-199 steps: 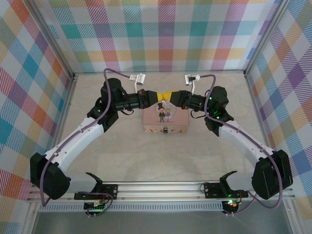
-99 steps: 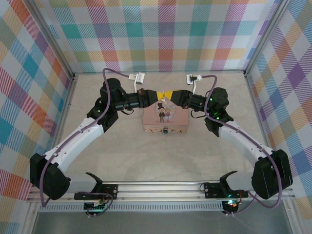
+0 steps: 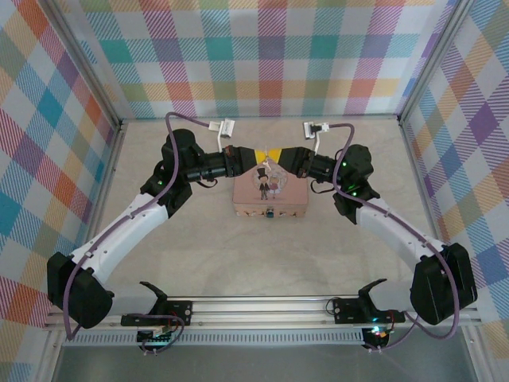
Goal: Unlock the padlock with the key
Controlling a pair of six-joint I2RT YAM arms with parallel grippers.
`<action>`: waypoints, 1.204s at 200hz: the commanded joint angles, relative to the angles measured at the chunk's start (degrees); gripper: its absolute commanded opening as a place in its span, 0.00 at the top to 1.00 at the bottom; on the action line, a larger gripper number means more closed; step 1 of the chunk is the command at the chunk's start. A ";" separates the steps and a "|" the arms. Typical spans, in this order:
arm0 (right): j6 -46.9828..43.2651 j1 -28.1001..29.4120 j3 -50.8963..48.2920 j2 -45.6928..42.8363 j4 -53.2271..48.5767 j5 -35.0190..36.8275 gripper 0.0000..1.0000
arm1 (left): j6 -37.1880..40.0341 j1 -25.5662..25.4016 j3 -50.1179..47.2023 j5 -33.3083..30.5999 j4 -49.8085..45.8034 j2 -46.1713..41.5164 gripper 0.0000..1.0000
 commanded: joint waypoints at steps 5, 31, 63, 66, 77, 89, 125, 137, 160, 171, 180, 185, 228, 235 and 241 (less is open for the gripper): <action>1.38 0.58 0.17 0.91 3.86 -1.88 0.80 | -0.50 -0.50 -0.15 -0.36 3.00 -1.06 1.00; 1.47 0.97 0.43 1.28 4.13 -2.53 0.79 | -0.65 -0.50 -0.06 -0.42 3.27 -0.62 1.00; 1.40 1.25 1.45 1.94 4.16 -3.42 0.83 | -1.27 -0.50 -0.15 -0.14 4.01 -0.01 1.00; 1.34 1.25 1.57 1.97 4.03 -3.42 0.83 | -1.37 -0.50 -0.22 0.01 4.18 0.05 1.00; 1.20 1.27 1.84 2.28 4.21 -3.59 0.90 | -1.68 -0.50 -0.41 0.28 4.84 0.18 1.00; 0.98 1.33 2.15 2.58 4.05 -3.64 0.92 | -1.74 -0.64 -0.50 0.55 5.12 0.22 1.00; 0.90 1.34 3.20 3.74 4.01 -4.82 1.00 | -1.05 -0.94 -0.37 0.25 4.15 0.31 1.00; -0.05 1.35 3.09 3.45 3.00 -4.81 1.00 | -0.47 -0.86 -0.11 -0.58 2.99 0.14 1.00; -7.15 1.33 4.15 1.53 -7.25 -3.33 1.00 | -0.49 0.63 0.04 -3.46 -0.40 -0.38 0.75; -12.34 1.34 5.37 0.01 -15.93 -2.09 1.00 | -1.35 1.93 -0.61 -4.97 -1.32 -1.12 0.67; -17.62 1.34 6.77 -1.23 -23.15 -0.31 1.00 | -1.80 3.07 -1.51 -6.85 -2.34 -2.09 0.59; -20.57 1.34 7.65 -1.77 -27.36 1.04 1.00 | -1.84 3.66 -1.95 -8.09 -3.14 -2.75 0.54; -42.63 1.34 15.72 -4.43 -52.21 17.47 1.00 | 0.25 6.26 -2.40 -19.84 -15.34 -7.04 0.48; -45.44 1.34 17.03 -4.47 -54.16 21.02 1.00 | 0.52 6.26 -1.98 -21.58 -17.30 -7.09 0.48; -47.56 1.41 17.99 -4.43 -55.50 24.11 1.00 | 0.56 6.26 -1.55 -22.95 -18.83 -7.01 0.48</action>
